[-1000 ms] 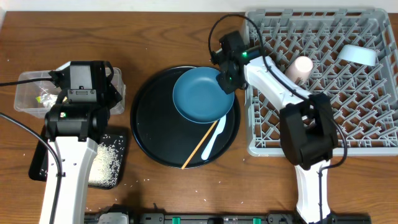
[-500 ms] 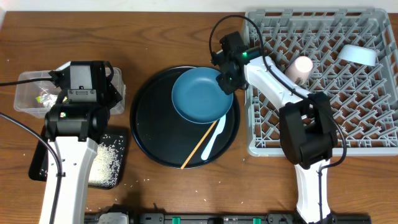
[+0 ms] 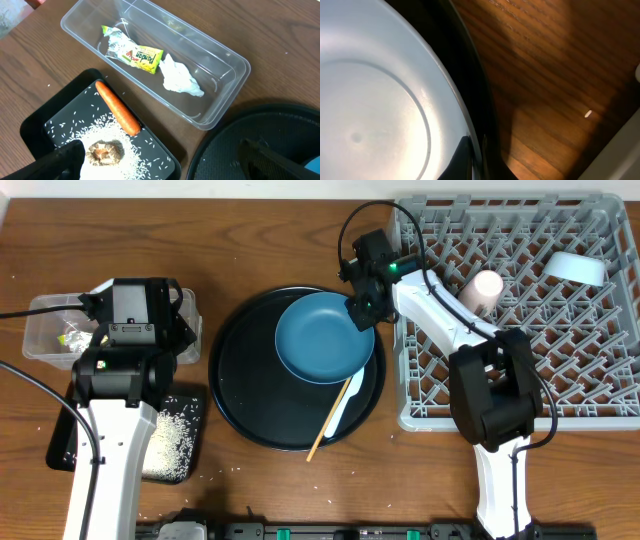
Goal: Sort waste into correct bins and load items into the dishwasher rack
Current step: 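Grasp the blue plate's rim with the right gripper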
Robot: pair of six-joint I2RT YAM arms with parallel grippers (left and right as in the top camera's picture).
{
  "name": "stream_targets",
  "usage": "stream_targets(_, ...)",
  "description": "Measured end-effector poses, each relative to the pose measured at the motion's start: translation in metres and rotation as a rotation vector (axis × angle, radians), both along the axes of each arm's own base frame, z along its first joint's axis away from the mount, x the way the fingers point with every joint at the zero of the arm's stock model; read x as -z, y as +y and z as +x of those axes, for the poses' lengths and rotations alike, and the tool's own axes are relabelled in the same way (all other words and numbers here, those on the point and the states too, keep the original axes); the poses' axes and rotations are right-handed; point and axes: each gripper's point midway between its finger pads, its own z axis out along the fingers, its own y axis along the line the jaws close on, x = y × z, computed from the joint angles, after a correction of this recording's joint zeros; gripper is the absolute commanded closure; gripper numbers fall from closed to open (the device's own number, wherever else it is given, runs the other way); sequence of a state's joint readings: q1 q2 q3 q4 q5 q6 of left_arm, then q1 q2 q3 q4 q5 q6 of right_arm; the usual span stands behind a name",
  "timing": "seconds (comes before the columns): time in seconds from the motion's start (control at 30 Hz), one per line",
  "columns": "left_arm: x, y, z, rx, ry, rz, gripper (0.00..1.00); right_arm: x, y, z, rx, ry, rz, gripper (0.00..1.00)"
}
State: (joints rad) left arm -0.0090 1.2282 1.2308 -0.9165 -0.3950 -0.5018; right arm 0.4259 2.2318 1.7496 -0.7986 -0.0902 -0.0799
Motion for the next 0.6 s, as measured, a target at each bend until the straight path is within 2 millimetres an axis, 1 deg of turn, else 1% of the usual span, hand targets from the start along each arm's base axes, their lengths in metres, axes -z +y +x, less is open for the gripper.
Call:
stream_targets(0.3, 0.000, 0.000, 0.000, 0.000, 0.000, 0.001, 0.02, 0.001, 0.006, -0.010, 0.026, 0.057, 0.045, 0.99)
stream_targets(0.6, 0.000, 0.000, 0.000, 0.000, 0.000, 0.000, 0.02, -0.002, 0.020, -0.018, 0.008, 0.102, 0.127, 0.99)
